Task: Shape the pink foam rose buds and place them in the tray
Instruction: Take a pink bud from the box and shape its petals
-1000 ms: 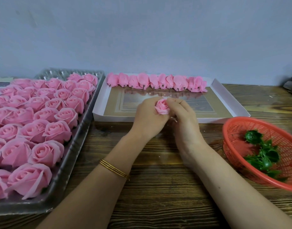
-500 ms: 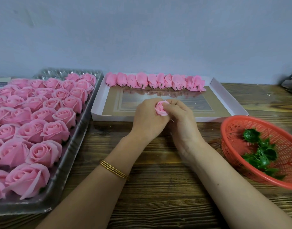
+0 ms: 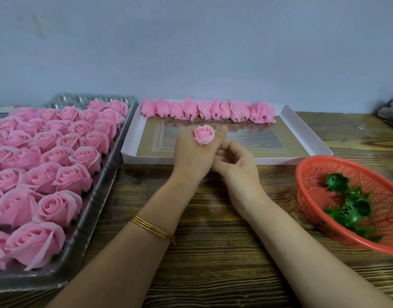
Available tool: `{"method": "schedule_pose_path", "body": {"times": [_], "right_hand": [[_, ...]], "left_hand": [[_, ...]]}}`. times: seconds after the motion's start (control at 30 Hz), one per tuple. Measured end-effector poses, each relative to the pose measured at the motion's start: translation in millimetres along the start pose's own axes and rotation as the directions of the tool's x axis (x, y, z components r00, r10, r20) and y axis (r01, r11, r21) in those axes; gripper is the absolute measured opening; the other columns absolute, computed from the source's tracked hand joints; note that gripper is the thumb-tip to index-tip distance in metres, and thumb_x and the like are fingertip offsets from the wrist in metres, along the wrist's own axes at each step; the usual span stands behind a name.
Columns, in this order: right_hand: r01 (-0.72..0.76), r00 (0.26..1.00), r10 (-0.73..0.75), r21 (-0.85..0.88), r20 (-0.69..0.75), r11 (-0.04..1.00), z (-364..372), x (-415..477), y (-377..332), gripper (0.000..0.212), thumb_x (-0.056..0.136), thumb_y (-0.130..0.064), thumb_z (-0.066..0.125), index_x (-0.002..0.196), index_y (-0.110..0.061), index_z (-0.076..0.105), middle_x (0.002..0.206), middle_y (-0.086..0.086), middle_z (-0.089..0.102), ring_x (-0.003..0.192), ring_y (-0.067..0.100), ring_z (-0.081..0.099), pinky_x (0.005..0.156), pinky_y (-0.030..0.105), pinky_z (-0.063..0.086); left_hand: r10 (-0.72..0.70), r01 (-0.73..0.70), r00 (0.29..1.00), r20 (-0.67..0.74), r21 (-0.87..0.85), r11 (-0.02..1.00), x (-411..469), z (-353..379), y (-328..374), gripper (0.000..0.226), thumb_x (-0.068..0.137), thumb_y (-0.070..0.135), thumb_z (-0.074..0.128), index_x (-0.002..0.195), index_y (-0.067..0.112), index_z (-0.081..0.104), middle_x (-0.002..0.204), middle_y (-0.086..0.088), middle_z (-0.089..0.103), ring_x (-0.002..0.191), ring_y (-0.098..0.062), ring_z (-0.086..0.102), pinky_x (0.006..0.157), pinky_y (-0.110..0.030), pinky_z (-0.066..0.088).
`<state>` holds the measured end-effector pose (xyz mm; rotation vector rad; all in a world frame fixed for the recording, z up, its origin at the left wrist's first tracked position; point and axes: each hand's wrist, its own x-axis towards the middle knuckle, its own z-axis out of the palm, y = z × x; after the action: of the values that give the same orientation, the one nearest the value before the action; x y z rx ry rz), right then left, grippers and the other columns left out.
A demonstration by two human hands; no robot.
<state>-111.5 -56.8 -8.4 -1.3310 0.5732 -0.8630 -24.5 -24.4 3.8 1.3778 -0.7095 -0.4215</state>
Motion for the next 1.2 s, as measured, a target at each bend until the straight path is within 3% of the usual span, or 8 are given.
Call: {"method": "schedule_pose_path", "body": {"times": [0.17,0.43,0.67,0.8,0.93,1.03,1.13,1.2], "right_hand": [[0.066,0.998,-0.066,-0.054,0.016,0.996,0,1,2,0.034,0.074,0.017,0.071,0.099,-0.004,0.064,0.084,0.006,0.070,0.079,0.014,0.066,0.074,0.023,0.056],[0.099,0.995,-0.100,-0.083,-0.008,0.992,1,3,3,0.032,0.075,0.015,0.072,0.093,-0.010,0.065,0.085,0.010,0.066,0.081,0.022,0.059,0.079,0.034,0.052],[0.019,0.999,-0.020,0.014,0.046,1.000,-3,3,2,0.027,0.078,0.013,0.068,0.102,0.001,0.067,0.084,0.014,0.067,0.083,0.025,0.061,0.079,0.038,0.051],[-0.063,0.990,0.051,0.086,0.134,0.994,-6,3,-1,0.027,0.081,0.013,0.063,0.106,0.006,0.066,0.078,0.009,0.067,0.079,0.022,0.060,0.077,0.032,0.048],[-0.151,0.968,0.106,0.193,0.227,0.969,-9,3,-5,0.031,0.077,0.006,0.064,0.108,0.008,0.064,0.087,0.013,0.065,0.087,0.022,0.060,0.092,0.036,0.045],[-0.182,0.966,0.128,0.238,0.225,0.954,-8,4,-6,0.042,0.069,-0.002,0.067,0.109,0.008,0.064,0.096,0.017,0.063,0.096,0.030,0.056,0.101,0.042,0.043],[-0.110,0.988,0.091,0.150,0.127,0.983,-7,3,-3,0.034,0.073,0.005,0.071,0.106,0.006,0.065,0.091,0.014,0.067,0.088,0.024,0.062,0.092,0.037,0.050],[-0.045,0.997,0.042,0.057,0.057,0.997,-6,3,-2,0.031,0.074,0.011,0.072,0.104,0.006,0.064,0.088,0.013,0.066,0.083,0.021,0.061,0.086,0.034,0.052]], "left_hand": [[-0.050,0.058,0.997,0.055,-0.158,0.986,-3,6,0,0.040,0.085,0.014,0.074,0.050,0.020,0.055,0.046,0.011,0.056,0.043,-0.004,0.057,0.045,-0.018,0.048],[-0.047,0.077,0.987,0.154,-0.198,0.977,-1,4,-2,0.049,0.087,0.014,0.072,0.041,0.028,0.061,0.044,0.012,0.055,0.043,0.000,0.054,0.045,-0.014,0.044],[-0.075,0.120,0.974,0.214,-0.205,0.971,2,-1,-2,0.042,0.085,0.015,0.075,0.046,0.022,0.062,0.050,0.007,0.060,0.048,-0.005,0.060,0.048,-0.017,0.048],[-0.056,0.103,0.968,0.243,-0.184,0.978,4,-3,-1,0.031,0.073,0.032,0.079,0.062,0.016,0.056,0.061,-0.004,0.052,0.059,-0.018,0.053,0.061,-0.030,0.047],[-0.062,0.117,0.955,0.291,-0.176,0.977,3,-5,4,0.060,0.061,0.048,0.078,0.081,-0.007,0.062,0.075,-0.014,0.057,0.071,-0.023,0.057,0.068,-0.038,0.047],[-0.094,0.142,0.952,0.292,-0.147,0.979,4,-6,3,0.037,0.069,0.042,0.077,0.070,0.005,0.069,0.068,-0.010,0.064,0.066,-0.023,0.063,0.067,-0.037,0.052],[-0.127,0.171,0.966,0.227,-0.188,0.967,4,-2,0,0.024,0.076,0.035,0.074,0.070,0.012,0.068,0.068,-0.012,0.067,0.063,-0.025,0.066,0.071,-0.043,0.058],[-0.122,0.163,0.974,0.189,-0.217,0.962,3,0,-1,0.023,0.082,0.028,0.075,0.068,0.012,0.067,0.064,-0.010,0.066,0.058,-0.021,0.066,0.060,-0.034,0.059]]}}
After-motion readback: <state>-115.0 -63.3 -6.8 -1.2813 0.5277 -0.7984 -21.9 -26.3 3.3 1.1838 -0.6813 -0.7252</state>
